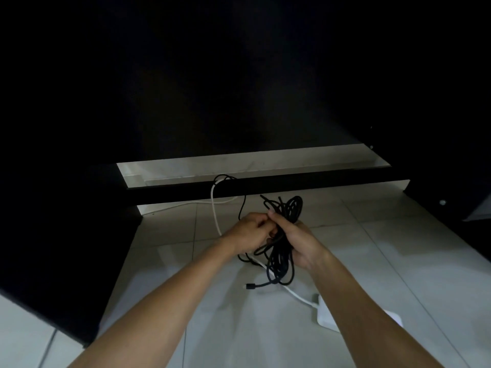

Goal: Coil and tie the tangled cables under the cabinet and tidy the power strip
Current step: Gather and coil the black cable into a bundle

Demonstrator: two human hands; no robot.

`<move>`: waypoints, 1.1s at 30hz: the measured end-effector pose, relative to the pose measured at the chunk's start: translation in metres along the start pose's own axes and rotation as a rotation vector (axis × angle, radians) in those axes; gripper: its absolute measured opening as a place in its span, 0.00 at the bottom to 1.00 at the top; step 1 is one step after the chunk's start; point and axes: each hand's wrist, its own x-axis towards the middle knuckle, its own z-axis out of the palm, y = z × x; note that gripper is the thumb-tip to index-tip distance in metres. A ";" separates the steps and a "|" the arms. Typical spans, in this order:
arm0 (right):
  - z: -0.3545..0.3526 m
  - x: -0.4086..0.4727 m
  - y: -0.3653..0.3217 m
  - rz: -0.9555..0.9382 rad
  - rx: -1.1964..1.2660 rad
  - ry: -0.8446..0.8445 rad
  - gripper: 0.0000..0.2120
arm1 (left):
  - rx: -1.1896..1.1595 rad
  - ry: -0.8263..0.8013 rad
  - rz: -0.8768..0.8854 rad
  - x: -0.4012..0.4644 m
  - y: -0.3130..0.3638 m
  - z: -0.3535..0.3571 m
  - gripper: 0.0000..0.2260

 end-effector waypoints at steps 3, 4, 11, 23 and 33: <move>-0.003 0.001 0.003 0.020 -0.017 0.005 0.14 | 0.088 -0.029 0.009 -0.001 -0.007 0.000 0.12; -0.002 0.002 0.004 0.013 0.009 0.004 0.13 | 0.084 -0.040 0.005 -0.002 -0.009 0.002 0.12; 0.009 0.003 0.005 -0.095 0.309 0.036 0.06 | 0.013 -0.055 0.004 -0.002 -0.012 0.004 0.12; 0.005 0.006 -0.021 -0.143 0.170 -0.024 0.15 | -0.086 -0.081 -0.101 -0.002 -0.030 0.006 0.21; -0.035 0.015 -0.055 -0.265 0.410 0.084 0.13 | -0.041 0.036 -0.129 -0.007 -0.054 -0.030 0.09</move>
